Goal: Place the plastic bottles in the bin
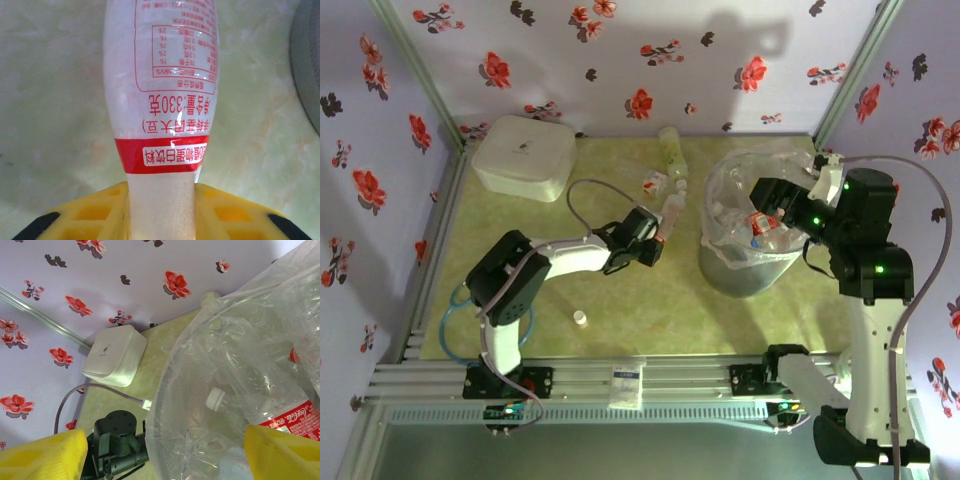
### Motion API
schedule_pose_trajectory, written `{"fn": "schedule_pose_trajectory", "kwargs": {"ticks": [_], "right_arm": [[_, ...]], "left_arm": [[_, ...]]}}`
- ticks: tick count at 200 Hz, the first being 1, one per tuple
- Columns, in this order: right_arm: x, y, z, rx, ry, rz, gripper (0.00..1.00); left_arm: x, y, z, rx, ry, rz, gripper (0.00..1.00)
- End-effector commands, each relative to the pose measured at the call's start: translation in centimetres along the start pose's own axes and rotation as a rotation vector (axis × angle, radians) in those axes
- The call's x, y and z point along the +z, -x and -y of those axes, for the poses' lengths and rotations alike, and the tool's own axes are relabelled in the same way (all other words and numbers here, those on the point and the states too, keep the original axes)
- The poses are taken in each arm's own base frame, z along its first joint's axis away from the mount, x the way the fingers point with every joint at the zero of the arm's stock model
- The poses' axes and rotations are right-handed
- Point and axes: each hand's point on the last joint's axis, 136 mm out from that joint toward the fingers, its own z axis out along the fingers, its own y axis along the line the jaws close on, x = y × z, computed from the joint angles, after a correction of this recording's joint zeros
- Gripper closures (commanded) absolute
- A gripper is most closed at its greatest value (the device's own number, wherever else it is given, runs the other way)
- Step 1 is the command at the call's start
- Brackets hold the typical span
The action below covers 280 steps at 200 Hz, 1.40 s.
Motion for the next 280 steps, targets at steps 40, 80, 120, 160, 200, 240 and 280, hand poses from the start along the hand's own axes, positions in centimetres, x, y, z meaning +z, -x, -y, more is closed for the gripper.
{"fn": "schedule_pose_trajectory", "kwargs": {"ticks": [40,80,120,160,200,240,280], "right_arm": [[-0.3,1.8,-3.1,0.009,0.141,0.053,0.19],[1.4,2.2,-6.7,-0.042,0.232,0.033,0.2],[6.7,-0.1,-12.0,-0.152,0.302,-0.072,0.19],[12.7,-1.9,-14.0,-0.206,0.262,-0.16,0.15],[15.7,-2.1,-12.5,-0.181,0.166,-0.179,0.14],[17.3,-4.3,-13.3,-0.134,0.228,-0.262,0.23],[17.5,-4.9,-13.5,-0.117,0.252,-0.284,0.4]], "left_arm": [[-7.5,2.2,0.2,0.005,-0.045,0.159,0.7],[-14.6,4.5,0.8,0.02,-0.126,0.345,0.7],[-20.4,6.5,2.1,0.06,-0.215,0.489,0.69],[-23.2,6.9,3.0,0.069,-0.283,0.567,0.69],[-24.5,6.5,2.7,0.069,-0.288,0.596,0.69],[-24.3,6.6,2.6,0.069,-0.282,0.597,0.69],[-23.9,6.7,2.7,0.067,-0.279,0.59,0.68]]}}
